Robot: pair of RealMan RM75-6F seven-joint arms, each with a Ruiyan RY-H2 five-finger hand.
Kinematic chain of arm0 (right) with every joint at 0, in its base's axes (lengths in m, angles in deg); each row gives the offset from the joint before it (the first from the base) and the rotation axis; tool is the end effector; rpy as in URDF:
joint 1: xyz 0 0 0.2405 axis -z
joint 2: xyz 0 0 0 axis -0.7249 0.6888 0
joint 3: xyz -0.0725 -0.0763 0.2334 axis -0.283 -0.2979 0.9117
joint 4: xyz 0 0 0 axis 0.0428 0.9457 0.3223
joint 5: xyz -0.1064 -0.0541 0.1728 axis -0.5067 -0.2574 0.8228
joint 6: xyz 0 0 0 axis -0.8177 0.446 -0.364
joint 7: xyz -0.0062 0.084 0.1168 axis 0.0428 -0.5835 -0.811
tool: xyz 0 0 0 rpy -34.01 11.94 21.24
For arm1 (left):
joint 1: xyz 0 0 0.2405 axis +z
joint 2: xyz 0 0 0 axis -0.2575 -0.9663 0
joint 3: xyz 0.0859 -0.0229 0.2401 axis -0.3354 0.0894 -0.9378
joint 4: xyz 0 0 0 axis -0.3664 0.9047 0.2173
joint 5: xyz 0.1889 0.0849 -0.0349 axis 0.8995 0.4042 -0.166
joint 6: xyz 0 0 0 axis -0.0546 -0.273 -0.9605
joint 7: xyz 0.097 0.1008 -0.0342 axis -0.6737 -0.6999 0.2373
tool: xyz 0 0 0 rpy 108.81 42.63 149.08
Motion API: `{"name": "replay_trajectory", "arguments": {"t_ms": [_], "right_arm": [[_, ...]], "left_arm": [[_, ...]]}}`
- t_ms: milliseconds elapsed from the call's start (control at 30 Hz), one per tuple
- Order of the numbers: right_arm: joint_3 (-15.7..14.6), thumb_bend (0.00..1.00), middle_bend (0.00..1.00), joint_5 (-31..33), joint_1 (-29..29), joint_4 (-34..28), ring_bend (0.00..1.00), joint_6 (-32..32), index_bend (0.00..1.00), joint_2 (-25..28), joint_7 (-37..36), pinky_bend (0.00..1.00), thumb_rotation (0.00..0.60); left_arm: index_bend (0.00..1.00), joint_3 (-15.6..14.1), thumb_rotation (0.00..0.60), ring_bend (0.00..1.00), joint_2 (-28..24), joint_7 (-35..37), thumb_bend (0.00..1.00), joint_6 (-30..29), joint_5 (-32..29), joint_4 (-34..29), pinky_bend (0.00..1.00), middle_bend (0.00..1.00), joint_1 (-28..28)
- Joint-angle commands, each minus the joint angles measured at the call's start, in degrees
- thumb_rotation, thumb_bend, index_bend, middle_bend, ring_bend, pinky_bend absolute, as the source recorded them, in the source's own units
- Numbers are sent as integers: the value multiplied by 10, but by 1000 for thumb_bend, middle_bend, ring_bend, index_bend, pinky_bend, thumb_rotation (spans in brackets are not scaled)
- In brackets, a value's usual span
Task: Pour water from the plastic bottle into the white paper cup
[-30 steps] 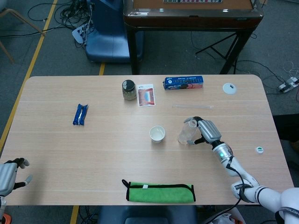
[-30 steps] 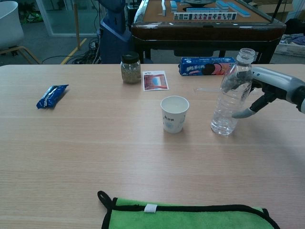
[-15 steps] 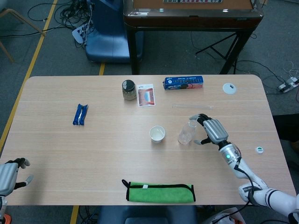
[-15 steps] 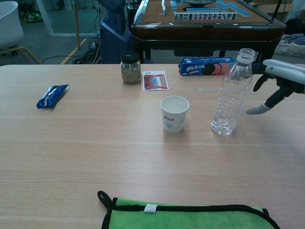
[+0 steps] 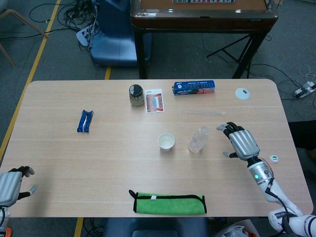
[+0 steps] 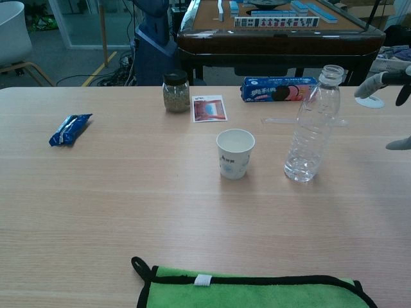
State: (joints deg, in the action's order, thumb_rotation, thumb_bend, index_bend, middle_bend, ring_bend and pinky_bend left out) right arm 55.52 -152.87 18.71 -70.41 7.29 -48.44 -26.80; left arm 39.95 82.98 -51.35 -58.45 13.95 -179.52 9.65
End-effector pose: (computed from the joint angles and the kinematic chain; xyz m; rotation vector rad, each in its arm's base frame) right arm -0.2609 -0.3015 0.0852 1.7163 -0.8900 0.8682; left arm -0.3246 0.1744 0.1535 -1.4298 -0.8612 -0.5944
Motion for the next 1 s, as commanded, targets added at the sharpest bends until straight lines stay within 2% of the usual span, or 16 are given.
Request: {"name": "replay_trajectory", "arguments": {"t_ms": [33, 300, 567, 767, 1000], "right_arm": [[-12, 0, 211, -6, 30, -30, 129, 39, 226, 25, 31, 324, 600], [-28, 0, 212, -25, 87, -59, 129, 115, 226, 55, 69, 324, 600], [-40, 0, 213, -53, 132, -61, 129, 176, 226, 61, 83, 324, 600], [-52, 0, 215, -75, 165, -47, 129, 208, 226, 53, 57, 324, 600], [-55, 0, 217, -99, 175, -40, 129, 214, 226, 63, -16, 324, 600]], "left_arm": [[456, 0, 600, 482, 0, -1, 184, -2, 3, -1, 683, 488, 0], [450, 0, 600, 479, 5, 0, 184, -9, 13, 4, 683, 488, 0], [448, 1, 600, 477, 8, 6, 184, -19, 25, 6, 682, 487, 1], [448, 1, 600, 477, 6, 5, 184, -21, 27, 3, 683, 487, 2], [448, 0, 600, 477, 7, 2, 184, -18, 24, 4, 682, 487, 2]]}}
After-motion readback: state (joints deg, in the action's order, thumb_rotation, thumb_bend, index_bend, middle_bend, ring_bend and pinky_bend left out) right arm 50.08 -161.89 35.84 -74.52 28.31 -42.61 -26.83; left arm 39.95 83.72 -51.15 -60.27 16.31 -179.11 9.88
